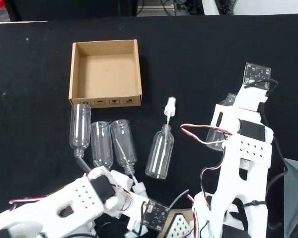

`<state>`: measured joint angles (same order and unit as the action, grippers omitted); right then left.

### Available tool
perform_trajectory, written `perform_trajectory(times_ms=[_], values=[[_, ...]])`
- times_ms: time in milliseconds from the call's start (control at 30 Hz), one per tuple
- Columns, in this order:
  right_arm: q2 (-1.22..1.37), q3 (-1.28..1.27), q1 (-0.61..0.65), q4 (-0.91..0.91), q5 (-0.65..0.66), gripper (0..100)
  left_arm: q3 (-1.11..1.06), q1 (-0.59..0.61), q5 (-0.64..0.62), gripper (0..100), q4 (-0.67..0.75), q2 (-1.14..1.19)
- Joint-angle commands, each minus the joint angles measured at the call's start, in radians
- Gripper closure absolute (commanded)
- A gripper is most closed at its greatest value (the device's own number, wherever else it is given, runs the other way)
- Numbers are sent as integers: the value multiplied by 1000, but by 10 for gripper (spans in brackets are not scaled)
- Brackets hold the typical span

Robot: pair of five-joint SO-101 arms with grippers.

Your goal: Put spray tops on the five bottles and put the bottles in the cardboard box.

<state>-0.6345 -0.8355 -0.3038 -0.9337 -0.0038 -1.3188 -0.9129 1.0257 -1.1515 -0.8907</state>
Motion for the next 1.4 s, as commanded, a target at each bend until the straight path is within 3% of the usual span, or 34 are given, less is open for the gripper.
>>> perform_trajectory(times_ms=[0, 633, 867, 1267, 1367], values=[[-44, 1, -18, 32, 2, 935, -35, -5, -6, 772, -9, 15], [-44, 1, -18, 31, 2, 935, -4, -7, -15, 957, -41, 14], [-44, 2, -18, 28, 2, 935, 160, -8, -118, 958, -196, 5], [-44, 2, -18, 26, 3, 936, 351, -5, -140, 958, -351, 3], [-44, 1, -18, 25, 3, 937, 426, -5, -198, 958, -391, 3]])
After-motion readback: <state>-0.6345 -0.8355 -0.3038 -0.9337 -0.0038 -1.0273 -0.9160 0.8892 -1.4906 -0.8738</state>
